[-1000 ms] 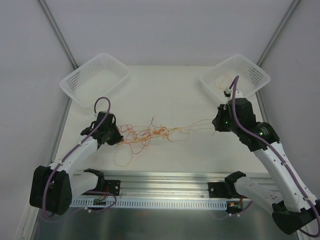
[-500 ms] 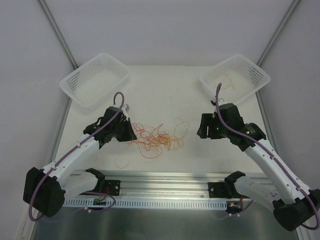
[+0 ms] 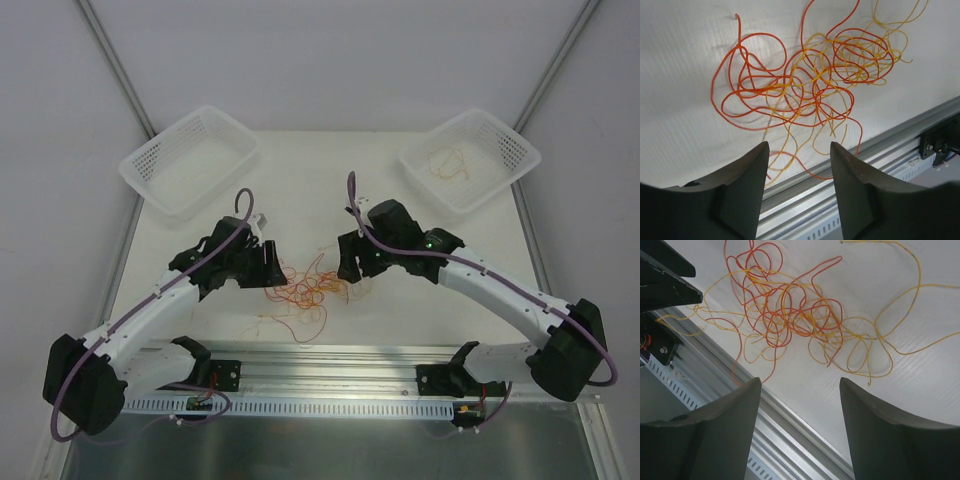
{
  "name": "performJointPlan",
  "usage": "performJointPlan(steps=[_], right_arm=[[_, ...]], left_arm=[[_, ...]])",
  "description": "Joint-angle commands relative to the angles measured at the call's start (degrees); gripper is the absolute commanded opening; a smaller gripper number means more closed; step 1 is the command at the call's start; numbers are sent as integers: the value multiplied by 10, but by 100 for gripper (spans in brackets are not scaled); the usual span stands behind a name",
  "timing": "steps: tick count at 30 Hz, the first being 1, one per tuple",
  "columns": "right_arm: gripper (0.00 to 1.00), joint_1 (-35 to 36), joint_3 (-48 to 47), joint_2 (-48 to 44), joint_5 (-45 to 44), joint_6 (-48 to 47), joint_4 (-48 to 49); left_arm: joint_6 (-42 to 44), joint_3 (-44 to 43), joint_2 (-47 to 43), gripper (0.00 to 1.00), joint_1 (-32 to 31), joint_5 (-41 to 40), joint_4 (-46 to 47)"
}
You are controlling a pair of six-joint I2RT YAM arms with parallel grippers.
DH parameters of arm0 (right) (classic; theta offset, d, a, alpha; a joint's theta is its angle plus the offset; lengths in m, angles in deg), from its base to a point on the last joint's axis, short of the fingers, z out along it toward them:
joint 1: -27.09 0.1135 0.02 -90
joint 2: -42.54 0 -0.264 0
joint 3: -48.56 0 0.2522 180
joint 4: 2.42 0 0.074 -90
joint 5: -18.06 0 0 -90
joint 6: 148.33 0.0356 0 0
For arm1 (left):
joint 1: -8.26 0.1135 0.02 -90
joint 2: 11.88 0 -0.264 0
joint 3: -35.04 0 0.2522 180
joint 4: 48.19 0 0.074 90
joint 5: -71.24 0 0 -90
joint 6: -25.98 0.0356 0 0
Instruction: Untangle the cables
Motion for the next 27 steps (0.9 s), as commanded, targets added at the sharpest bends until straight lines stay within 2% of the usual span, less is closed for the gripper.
performJointPlan(steps=[1,5,8,13,20,27], right_arm=[[68,25,-29,16,-10,25,50],[68,47,-10,14,-19,38,61],[68,55,10,2,-31,51,71],[70,65,33,-20,-63,76,78],[84,91,53,-53,-114,102,79],[84,121,68,-42,-132,120,94]], left_arm=[[-3,13,-53,54,-4,-22,-19],[73,-8,-85,61,-4,-62,-60],[134,-43,-61,63,-4,-76,-68],[206,-80,20,62,-5,-10,-69],[233,-75,121,49,-14,-27,-69],[240,-96,190,33,-31,-37,-63]])
